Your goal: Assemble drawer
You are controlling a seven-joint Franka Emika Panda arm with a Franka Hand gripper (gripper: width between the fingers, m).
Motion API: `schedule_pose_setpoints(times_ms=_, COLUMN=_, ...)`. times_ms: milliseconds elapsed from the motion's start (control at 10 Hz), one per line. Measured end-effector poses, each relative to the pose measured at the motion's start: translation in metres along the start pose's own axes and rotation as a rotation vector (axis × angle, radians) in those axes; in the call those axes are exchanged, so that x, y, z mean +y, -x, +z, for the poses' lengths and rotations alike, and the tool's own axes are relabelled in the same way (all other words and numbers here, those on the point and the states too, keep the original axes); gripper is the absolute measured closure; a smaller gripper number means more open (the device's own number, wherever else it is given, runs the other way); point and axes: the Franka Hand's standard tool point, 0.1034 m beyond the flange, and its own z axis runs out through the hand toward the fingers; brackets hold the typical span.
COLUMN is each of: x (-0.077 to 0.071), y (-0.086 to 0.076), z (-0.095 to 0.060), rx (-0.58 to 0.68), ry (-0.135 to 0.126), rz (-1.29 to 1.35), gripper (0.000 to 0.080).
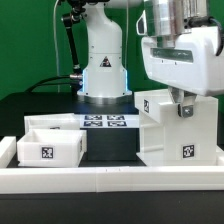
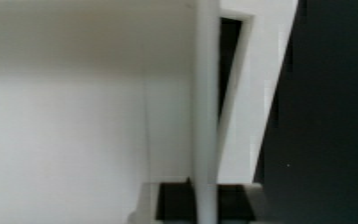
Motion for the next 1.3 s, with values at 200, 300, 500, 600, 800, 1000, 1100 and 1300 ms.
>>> schedule_pose_setpoints(times_ms=200, x=-0.006, y=0.002, z=0.002, rx=-0.01, ry=-0.009, rz=0.129, gripper=0.076)
schedule_pose_setpoints(times_ms=300, x=-0.006, y=0.005, z=0.003, rx=-0.015, ry=-0.009, rz=0.203, gripper=0.076)
schedule_pose_setpoints(times_ms=500, x=-0.009, y=0.004, z=0.003, rx=-0.008, ry=-0.02, rz=0.186, gripper=0.076)
schedule_pose_setpoints(times_ms=600, x=-0.009, y=0.004, z=0.003, rx=-0.008, ry=-0.02, rz=0.181, gripper=0.076)
schedule_pose_setpoints(times_ms=800, x=-0.009, y=0.005, z=0.003, rx=-0.008, ry=-0.019, rz=0.175, gripper=0.076)
schedule_pose_setpoints(times_ms=1000, x=-0.009, y=0.004, z=0.002, rx=-0.006, ry=-0.02, rz=0.061, gripper=0.0413)
schedule_pose_setpoints(times_ms=1100, x=-0.009, y=0.004, z=0.0, rx=-0.007, ry=-0.02, rz=0.044, gripper=0.0276)
schedule_pose_setpoints(times_ms=1300, x=-0.007, y=0.005, z=-0.01, rx=-0.008, ry=-0.028, rz=-0.026, gripper=0.0175)
